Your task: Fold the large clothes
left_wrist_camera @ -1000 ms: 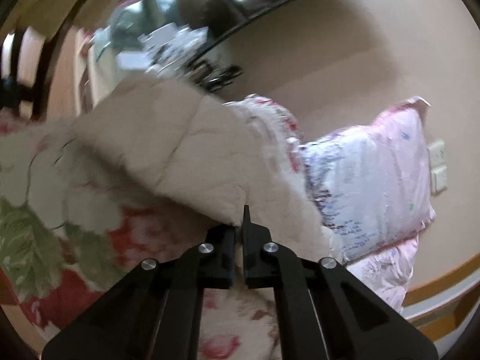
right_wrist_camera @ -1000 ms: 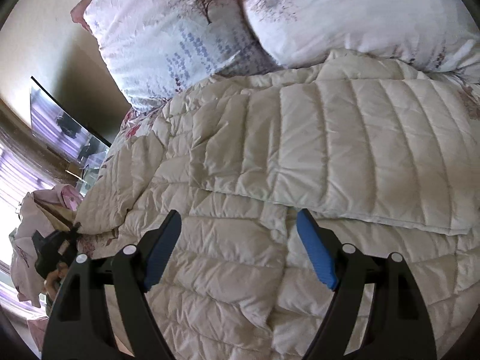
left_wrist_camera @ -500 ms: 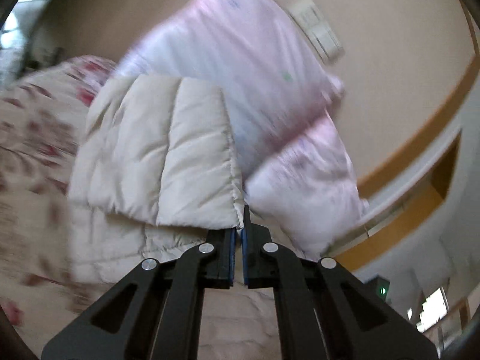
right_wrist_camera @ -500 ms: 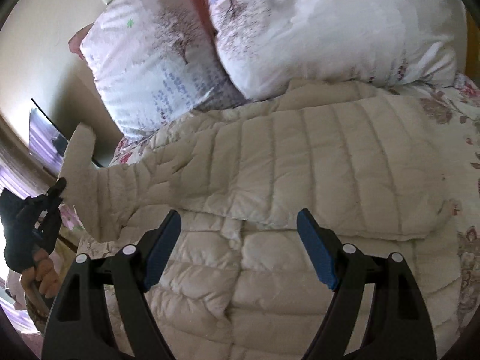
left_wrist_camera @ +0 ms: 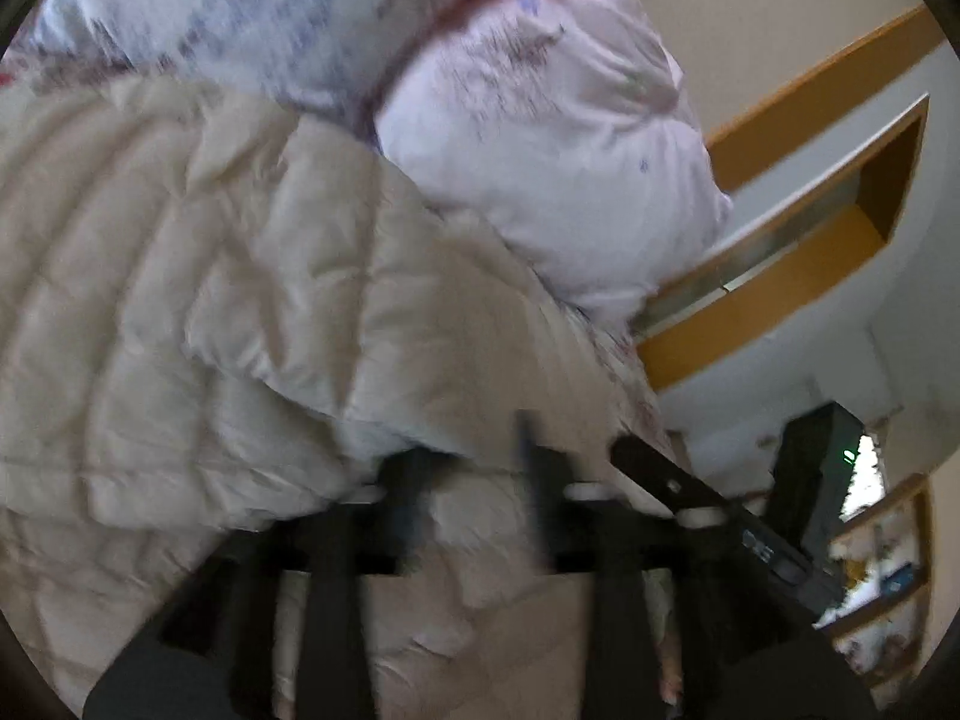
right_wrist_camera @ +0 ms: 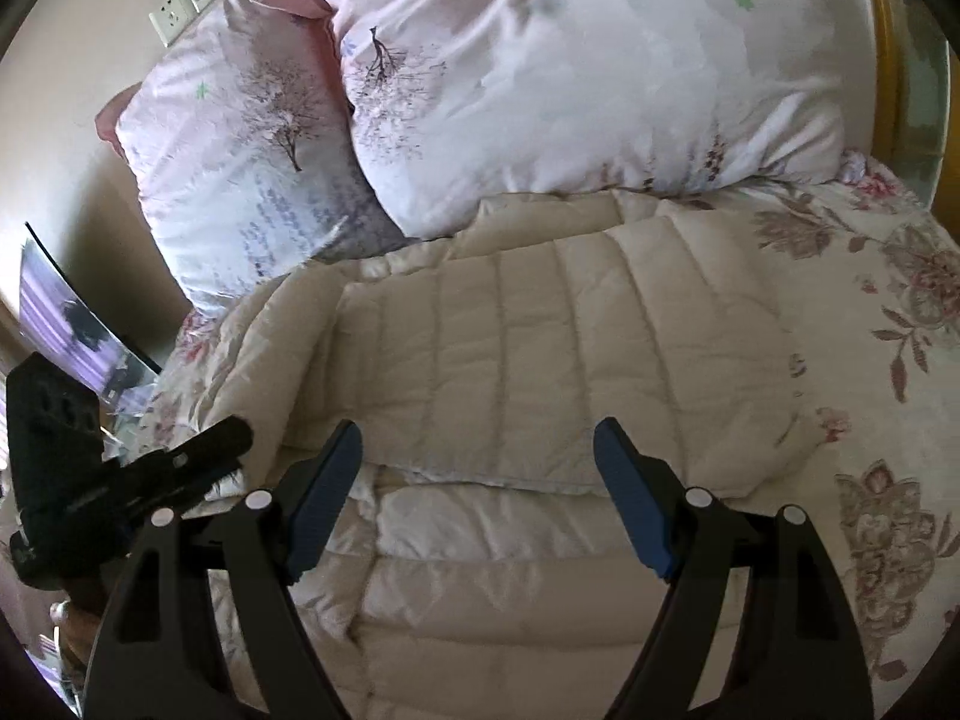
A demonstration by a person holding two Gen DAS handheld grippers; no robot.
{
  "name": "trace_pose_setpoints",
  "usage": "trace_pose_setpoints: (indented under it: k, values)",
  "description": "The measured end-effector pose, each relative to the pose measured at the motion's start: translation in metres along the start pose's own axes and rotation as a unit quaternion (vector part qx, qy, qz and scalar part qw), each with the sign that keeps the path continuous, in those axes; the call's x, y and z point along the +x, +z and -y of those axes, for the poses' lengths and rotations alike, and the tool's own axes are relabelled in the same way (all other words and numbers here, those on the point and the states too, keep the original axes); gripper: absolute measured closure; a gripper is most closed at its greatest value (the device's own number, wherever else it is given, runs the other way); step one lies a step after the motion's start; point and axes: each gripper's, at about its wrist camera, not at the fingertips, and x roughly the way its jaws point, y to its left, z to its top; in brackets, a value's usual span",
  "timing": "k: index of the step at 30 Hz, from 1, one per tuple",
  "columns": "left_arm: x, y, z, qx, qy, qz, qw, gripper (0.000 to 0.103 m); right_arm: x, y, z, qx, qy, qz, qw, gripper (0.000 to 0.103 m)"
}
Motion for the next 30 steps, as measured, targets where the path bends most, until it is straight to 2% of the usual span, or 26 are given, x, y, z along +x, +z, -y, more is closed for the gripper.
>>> trace_pose_setpoints:
  k: [1,5,6,7,9,11,12,17,21,22,23,24,25,26,28,30]
  values:
    - [-0.005,-0.003,0.001,0.000,-0.009,0.002,1.0000,0.032,0.000,0.000,-0.001,-0.004,-0.003,0.001,1.000,0.023]
    - [-0.053,-0.009,-0.002,0.022,-0.022,0.037,0.9988,0.026,-0.008,-0.003,-0.026,-0.062,-0.003,0.018,0.998,0.023]
    - [-0.065,-0.007,-0.006,0.021,-0.017,0.054,0.9982,0.026,-0.008,-0.005,-0.037,-0.084,0.003,0.021,0.996,0.023]
    - [-0.086,-0.007,-0.016,0.020,0.003,0.081,0.9965,0.026,-0.008,-0.007,-0.045,-0.101,0.008,0.023,0.995,0.023]
    - [-0.104,-0.004,-0.029,0.020,0.037,0.110,0.9930,0.026,-0.004,-0.014,-0.075,-0.159,0.022,0.024,0.987,0.023]
    - [-0.121,-0.002,-0.049,0.010,0.099,0.133,0.9861,0.026,0.005,-0.025,-0.109,-0.222,0.025,0.023,0.975,0.023]
    - [-0.124,-0.003,-0.058,0.002,0.113,0.136,0.9843,0.026,0.010,-0.032,-0.125,-0.252,0.020,0.023,0.967,0.023]
    - [-0.130,-0.008,-0.081,-0.021,0.138,0.124,0.9824,0.026,0.039,-0.062,-0.187,-0.376,-0.029,0.045,0.925,0.024]
    - [-0.134,-0.016,-0.082,-0.013,0.153,0.126,0.9800,0.024,0.064,-0.069,-0.207,-0.410,-0.077,0.054,0.907,0.028]
    - [-0.133,-0.016,-0.081,-0.011,0.155,0.128,0.9795,0.023,0.070,-0.069,-0.208,-0.409,-0.084,0.052,0.907,0.032]
    - [-0.134,-0.018,-0.082,-0.010,0.156,0.129,0.9793,0.023,0.078,-0.066,-0.207,-0.403,-0.094,0.046,0.909,0.047]
    - [-0.134,-0.019,-0.082,-0.009,0.156,0.129,0.9792,0.022,0.083,-0.064,-0.206,-0.393,-0.096,0.038,0.914,0.067]
    - [-0.134,-0.019,-0.083,-0.009,0.157,0.129,0.9791,0.022,0.087,-0.061,-0.202,-0.379,-0.092,0.028,0.921,0.077]
    - [-0.135,-0.020,-0.084,-0.008,0.157,0.129,0.9790,0.022,0.088,-0.055,-0.195,-0.351,-0.081,0.018,0.933,0.092]
    - [-0.137,-0.023,-0.085,-0.003,0.160,0.130,0.9785,0.022,0.081,-0.046,-0.180,-0.306,-0.069,0.023,0.949,0.095]
    - [-0.139,-0.027,-0.086,0.003,0.163,0.131,0.9778,0.022,0.063,-0.035,-0.159,-0.250,-0.058,0.045,0.966,0.097]
